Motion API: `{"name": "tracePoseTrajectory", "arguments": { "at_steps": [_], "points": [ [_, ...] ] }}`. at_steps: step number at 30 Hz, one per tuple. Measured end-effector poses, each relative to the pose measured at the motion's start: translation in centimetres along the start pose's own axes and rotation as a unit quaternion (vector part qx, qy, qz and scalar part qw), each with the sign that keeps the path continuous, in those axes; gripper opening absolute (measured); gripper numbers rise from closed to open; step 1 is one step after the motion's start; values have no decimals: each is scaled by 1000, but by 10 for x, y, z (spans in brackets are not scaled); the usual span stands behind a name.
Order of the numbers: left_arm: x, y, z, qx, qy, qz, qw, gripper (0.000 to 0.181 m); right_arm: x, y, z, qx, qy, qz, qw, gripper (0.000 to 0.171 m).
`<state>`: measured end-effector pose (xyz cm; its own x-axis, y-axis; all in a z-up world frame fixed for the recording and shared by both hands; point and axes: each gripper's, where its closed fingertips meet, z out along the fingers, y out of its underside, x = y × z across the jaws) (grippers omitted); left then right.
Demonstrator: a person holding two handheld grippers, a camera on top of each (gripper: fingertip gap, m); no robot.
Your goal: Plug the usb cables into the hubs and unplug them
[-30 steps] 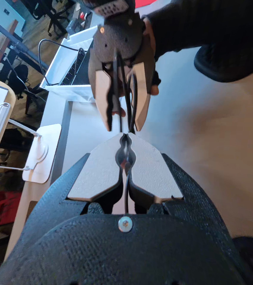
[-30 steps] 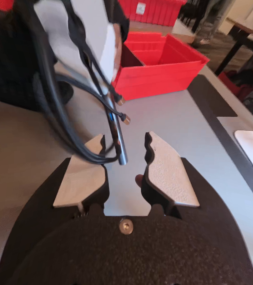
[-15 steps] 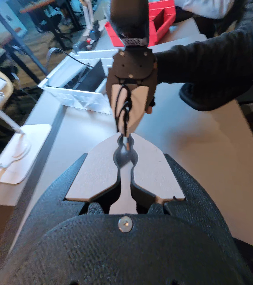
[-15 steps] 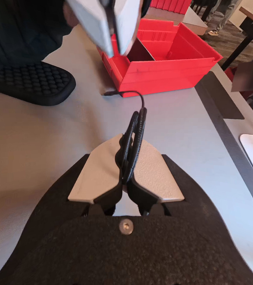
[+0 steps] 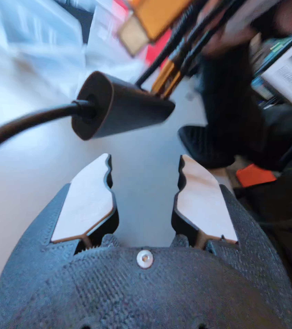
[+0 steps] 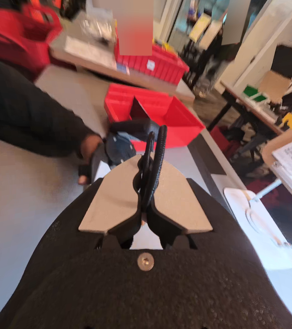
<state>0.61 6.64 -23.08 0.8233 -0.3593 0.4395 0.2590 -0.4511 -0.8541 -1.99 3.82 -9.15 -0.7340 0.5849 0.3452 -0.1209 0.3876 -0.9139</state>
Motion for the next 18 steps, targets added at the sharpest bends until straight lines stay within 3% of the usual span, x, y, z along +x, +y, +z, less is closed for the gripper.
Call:
{"name": "tracePoseTrajectory", "arguments": {
  "at_steps": [2,3,5,13,16,18],
  "points": [
    [24,-35,-7,104,49,45,992,75,-2,-28,-8,67,6,3,998,0],
    [35,-51,-13,146,56,73,985,63,0,-39,-12,97,15,7,995,0],
    [37,-67,-24,180,22,105,978,24,7,-47,-23,128,20,25,991,2],
    [15,-77,-68,170,-55,95,979,17,59,21,-48,-4,81,101,992,55],
    [-23,-57,-77,82,-122,-7,989,17,99,43,-73,-30,172,163,971,56],
    [-51,-30,-82,-1,-196,-34,980,17,101,38,-79,-22,179,166,970,51]
  ]
}}
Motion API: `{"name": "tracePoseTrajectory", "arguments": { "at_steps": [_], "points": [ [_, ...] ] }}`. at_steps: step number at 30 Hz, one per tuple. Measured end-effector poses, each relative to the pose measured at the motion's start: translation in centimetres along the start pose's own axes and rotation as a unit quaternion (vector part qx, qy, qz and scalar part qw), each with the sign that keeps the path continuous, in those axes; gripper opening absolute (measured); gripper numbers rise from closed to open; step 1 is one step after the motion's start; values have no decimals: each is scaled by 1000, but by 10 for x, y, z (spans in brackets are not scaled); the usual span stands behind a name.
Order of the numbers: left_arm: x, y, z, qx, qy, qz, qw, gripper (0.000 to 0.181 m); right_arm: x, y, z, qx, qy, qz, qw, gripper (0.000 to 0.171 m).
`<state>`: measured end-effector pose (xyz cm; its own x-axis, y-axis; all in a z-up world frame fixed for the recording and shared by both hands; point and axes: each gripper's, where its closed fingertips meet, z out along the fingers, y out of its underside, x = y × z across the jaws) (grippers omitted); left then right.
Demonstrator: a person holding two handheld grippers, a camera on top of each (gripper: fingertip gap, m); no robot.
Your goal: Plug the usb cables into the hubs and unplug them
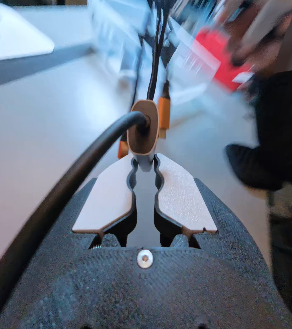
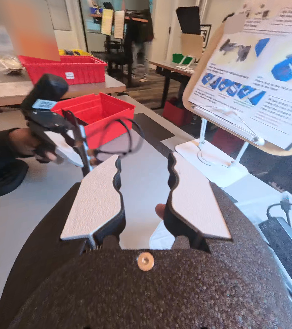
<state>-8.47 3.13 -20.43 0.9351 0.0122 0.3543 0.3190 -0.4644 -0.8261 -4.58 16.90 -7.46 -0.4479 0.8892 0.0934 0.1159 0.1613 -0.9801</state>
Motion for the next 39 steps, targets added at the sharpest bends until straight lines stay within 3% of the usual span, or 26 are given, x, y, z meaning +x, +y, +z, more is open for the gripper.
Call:
{"name": "tracePoseTrajectory", "arguments": {
  "at_steps": [3,9,17,22,29,39],
  "points": [
    [-18,31,7,-109,-93,105,984,17,-27,-1,6,-25,-25,-70,997,41],
    [22,36,17,-133,-33,155,978,17,-117,61,36,-180,-183,-188,948,24],
    [36,44,10,-164,-37,267,949,17,-127,117,67,-286,-171,-241,911,28],
    [37,48,7,-168,-34,334,927,17,-145,125,70,-278,-213,-245,904,8],
    [68,15,0,-16,17,372,928,18,-159,88,60,-193,-253,-216,923,7],
    [82,8,-20,-11,72,359,930,18,-167,78,59,-187,-254,-231,920,8]
  ]
}}
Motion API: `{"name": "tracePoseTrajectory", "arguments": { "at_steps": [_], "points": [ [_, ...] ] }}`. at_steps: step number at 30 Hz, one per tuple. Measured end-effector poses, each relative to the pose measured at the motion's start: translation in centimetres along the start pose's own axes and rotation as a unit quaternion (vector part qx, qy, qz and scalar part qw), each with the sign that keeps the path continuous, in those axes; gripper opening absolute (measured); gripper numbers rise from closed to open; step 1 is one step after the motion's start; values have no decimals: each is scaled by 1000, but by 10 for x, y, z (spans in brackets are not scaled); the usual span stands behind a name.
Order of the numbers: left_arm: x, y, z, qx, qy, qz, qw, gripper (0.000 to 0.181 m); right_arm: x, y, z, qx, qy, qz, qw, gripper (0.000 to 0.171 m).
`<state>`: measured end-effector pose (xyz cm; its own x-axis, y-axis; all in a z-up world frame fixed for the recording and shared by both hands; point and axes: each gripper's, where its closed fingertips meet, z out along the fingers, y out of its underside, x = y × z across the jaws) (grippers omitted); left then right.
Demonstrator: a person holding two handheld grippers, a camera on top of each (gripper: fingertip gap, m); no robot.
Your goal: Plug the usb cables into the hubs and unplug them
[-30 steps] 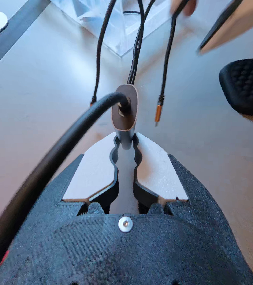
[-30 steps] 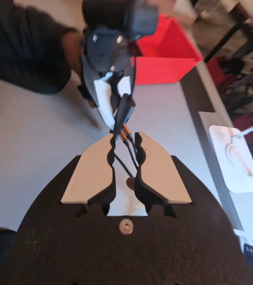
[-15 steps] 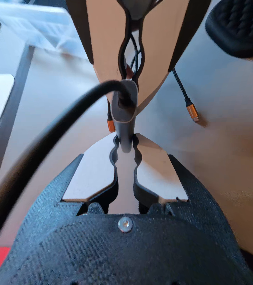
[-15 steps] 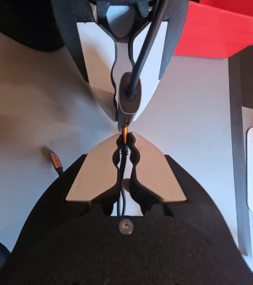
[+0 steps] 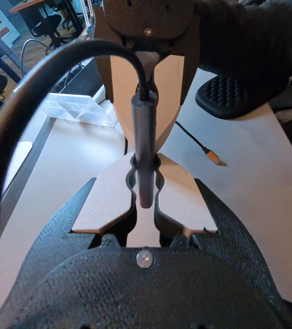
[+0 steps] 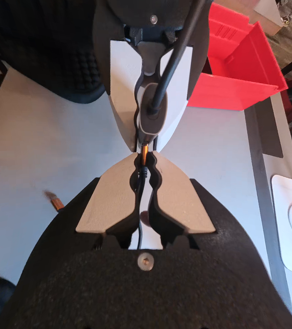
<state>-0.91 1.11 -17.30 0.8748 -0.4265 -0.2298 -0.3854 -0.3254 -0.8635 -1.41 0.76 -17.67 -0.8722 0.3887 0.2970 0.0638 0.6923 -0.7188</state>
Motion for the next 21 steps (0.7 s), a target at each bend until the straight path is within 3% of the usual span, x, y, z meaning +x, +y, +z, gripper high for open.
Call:
{"name": "tracePoseTrajectory", "arguments": {
  "at_steps": [7,19,20,21],
  "points": [
    [7,-8,-1,22,33,-16,999,17,-7,6,7,-4,-33,15,999,9],
    [0,-40,-8,139,57,-88,985,17,-6,-9,-9,95,-80,78,989,9],
    [-3,-46,-12,160,52,-97,981,18,-9,3,-6,62,-88,75,991,9],
    [-19,-67,-37,252,36,-127,959,17,-12,28,1,2,-88,68,994,7]
  ]
}}
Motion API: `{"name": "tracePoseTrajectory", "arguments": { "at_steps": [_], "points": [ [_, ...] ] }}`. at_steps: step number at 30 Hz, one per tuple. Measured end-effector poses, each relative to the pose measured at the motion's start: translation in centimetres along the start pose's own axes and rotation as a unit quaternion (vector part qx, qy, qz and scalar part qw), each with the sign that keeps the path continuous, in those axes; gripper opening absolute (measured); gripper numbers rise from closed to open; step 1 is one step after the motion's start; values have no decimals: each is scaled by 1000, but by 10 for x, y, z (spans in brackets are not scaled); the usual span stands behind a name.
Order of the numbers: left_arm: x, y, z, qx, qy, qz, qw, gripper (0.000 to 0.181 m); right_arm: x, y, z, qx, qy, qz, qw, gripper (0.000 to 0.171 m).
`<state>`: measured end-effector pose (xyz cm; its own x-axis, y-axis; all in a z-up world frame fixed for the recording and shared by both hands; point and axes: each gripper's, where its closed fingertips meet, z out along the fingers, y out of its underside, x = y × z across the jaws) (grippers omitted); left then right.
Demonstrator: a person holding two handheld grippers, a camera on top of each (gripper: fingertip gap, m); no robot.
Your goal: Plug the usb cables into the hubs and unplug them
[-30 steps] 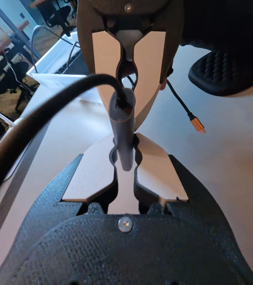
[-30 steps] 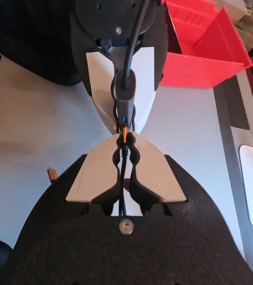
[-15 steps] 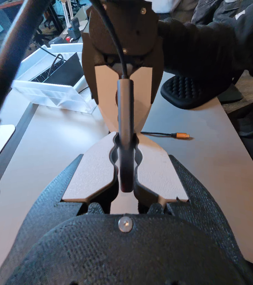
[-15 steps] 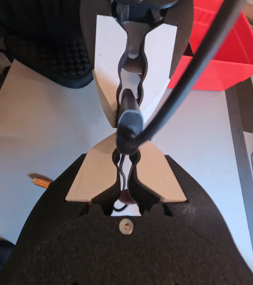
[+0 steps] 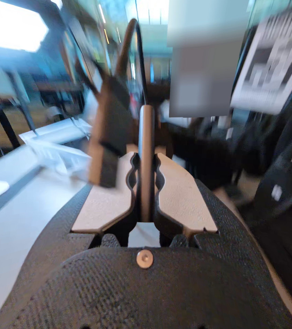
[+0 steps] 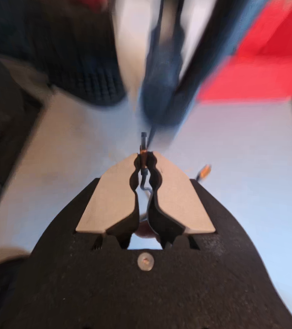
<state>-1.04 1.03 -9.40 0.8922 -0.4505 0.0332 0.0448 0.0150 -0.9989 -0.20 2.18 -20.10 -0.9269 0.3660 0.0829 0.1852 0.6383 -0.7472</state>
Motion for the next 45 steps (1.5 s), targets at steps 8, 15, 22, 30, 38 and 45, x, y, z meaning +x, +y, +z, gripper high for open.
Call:
{"name": "tracePoseTrajectory", "arguments": {
  "at_steps": [8,15,22,30,38,45],
  "points": [
    [-17,-21,-47,29,-70,4,997,17,17,-62,-60,127,63,-23,990,7],
    [-37,21,-30,-34,-115,-24,993,17,44,-80,-187,290,246,-21,925,8],
    [-42,56,-14,-92,-122,-34,988,16,82,-33,-296,358,460,15,812,7],
    [-53,81,-17,-143,-143,-68,977,17,100,19,-352,365,581,63,725,8],
    [-48,77,-15,-130,-132,-55,981,15,131,55,-300,280,539,103,788,8],
    [-44,75,-14,-121,-120,-54,984,15,141,140,-212,15,423,218,879,15]
  ]
}}
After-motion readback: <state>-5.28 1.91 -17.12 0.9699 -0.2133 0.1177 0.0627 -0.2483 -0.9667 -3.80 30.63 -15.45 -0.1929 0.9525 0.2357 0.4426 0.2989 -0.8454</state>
